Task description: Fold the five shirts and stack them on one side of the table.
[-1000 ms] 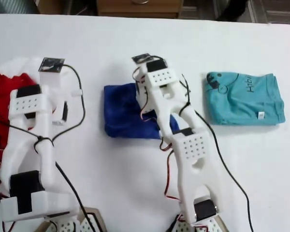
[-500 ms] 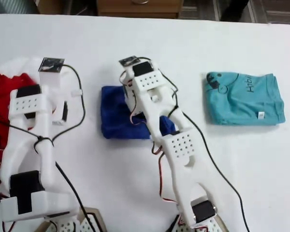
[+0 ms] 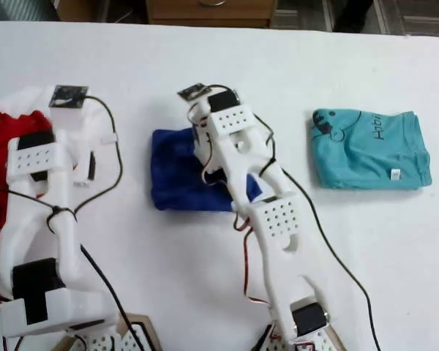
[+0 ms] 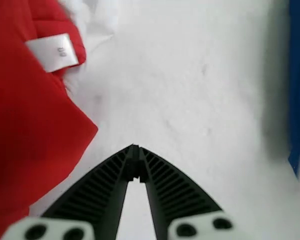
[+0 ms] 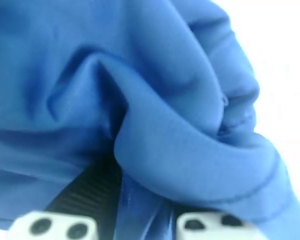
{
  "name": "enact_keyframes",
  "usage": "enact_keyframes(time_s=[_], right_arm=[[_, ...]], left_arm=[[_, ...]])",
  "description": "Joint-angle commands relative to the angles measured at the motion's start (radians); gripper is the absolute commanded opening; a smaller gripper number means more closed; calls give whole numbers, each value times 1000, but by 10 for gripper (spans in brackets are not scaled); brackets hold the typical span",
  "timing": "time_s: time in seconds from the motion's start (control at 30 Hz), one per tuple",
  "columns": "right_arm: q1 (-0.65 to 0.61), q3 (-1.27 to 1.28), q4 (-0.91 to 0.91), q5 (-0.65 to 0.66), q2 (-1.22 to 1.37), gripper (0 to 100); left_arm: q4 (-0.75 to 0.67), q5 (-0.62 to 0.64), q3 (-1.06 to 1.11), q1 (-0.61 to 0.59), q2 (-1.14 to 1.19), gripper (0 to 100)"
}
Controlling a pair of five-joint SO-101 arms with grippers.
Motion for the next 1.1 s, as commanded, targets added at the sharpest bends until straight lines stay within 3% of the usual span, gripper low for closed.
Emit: enact_keyframes(time_s=[0.0, 0.27, 0.47, 0.77, 1.07], right_arm=[[24, 52, 21, 40, -96, 20], [120, 376, 21, 167, -552, 20], [260, 470, 19, 290, -789, 20], [467, 462, 16, 459, -829, 20], [699, 282, 15, 592, -825, 20]], left_arm=[[-18, -11, -7, -29, -46, 28], [-18, -11, -8, -28, -46, 28], [-18, -5, -12, -23, -46, 28], [-29, -5, -4, -23, -46, 28], [-44, -5, -4, -25, -46, 28]])
